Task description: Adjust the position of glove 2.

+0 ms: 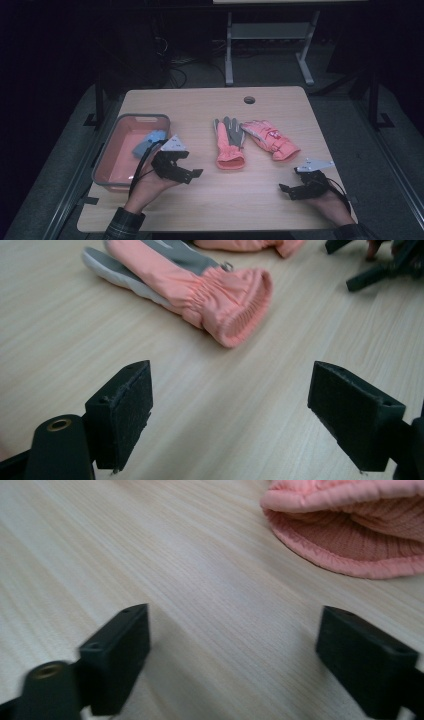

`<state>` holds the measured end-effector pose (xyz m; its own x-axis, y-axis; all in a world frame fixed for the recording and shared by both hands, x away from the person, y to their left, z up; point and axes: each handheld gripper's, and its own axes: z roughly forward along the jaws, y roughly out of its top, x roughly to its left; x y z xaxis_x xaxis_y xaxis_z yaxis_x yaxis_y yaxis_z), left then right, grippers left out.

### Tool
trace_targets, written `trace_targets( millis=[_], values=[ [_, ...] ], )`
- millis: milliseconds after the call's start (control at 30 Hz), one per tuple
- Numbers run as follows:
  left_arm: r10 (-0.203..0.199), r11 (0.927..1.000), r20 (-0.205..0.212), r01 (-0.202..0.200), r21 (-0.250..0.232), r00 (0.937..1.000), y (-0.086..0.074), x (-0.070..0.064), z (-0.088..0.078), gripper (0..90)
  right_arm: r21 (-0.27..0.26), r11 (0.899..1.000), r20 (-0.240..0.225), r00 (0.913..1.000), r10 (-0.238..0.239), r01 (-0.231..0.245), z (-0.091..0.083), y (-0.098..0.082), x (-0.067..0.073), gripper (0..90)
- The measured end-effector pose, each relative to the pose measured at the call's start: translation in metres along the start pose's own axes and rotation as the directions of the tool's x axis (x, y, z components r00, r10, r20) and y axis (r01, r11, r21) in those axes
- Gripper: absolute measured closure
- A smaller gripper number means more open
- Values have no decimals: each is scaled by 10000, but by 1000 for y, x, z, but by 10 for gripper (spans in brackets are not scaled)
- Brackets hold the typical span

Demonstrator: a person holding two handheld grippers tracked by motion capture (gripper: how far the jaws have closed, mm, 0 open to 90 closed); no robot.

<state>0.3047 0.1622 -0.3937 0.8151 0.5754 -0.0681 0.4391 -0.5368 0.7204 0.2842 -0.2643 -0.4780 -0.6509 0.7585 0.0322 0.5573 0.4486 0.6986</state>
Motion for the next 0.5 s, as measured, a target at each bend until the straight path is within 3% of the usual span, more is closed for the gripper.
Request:
trace_targets(
  millis=[100, 133, 233, 267, 300, 333, 367, 500],
  values=[
    [234, 9996, -94, -232, 156, 9997, -8, -8, 9, 175, 276, 9995, -50, 9999, -123, 125, -3, 6, 3, 319],
    [217, 9996, -79, -216, 176, 9997, -11, -9, 12, 175, 276, 9995, -50, 9999, -123, 125, -3, 6, 3, 319],
    [168, 9995, 85, -170, 264, 9998, -22, -16, 23, 176, 372, 9993, -259, 9996, -78, 88, -2, 13, 7, 457],
    [235, 9990, 141, -240, 365, 9996, -25, -18, 26, 176, 398, 9992, -322, 9994, -90, 103, -1, 15, 9, 507],
    [437, 9975, 94, -442, 559, 9990, -32, -23, 31, 175, 448, 9989, -395, 9991, -137, 154, 1, 21, 12, 619],
    [437, 9975, 94, -442, 559, 9990, -32, -23, 31, 175, 448, 9989, -395, 9991, -137, 154, 1, 21, 12, 619],
    [570, 9964, 71, -573, 622, 9984, -35, -24, 32, 175, 536, 9985, -413, 9991, -56, 78, 3, 29, 15, 711],
    [448, 9971, 95, -453, 619, 9989, -48, -27, 37, 167, 373, 9993, -700, 9975, 109, -83, 3, 39, 18, 825]
  ],
)
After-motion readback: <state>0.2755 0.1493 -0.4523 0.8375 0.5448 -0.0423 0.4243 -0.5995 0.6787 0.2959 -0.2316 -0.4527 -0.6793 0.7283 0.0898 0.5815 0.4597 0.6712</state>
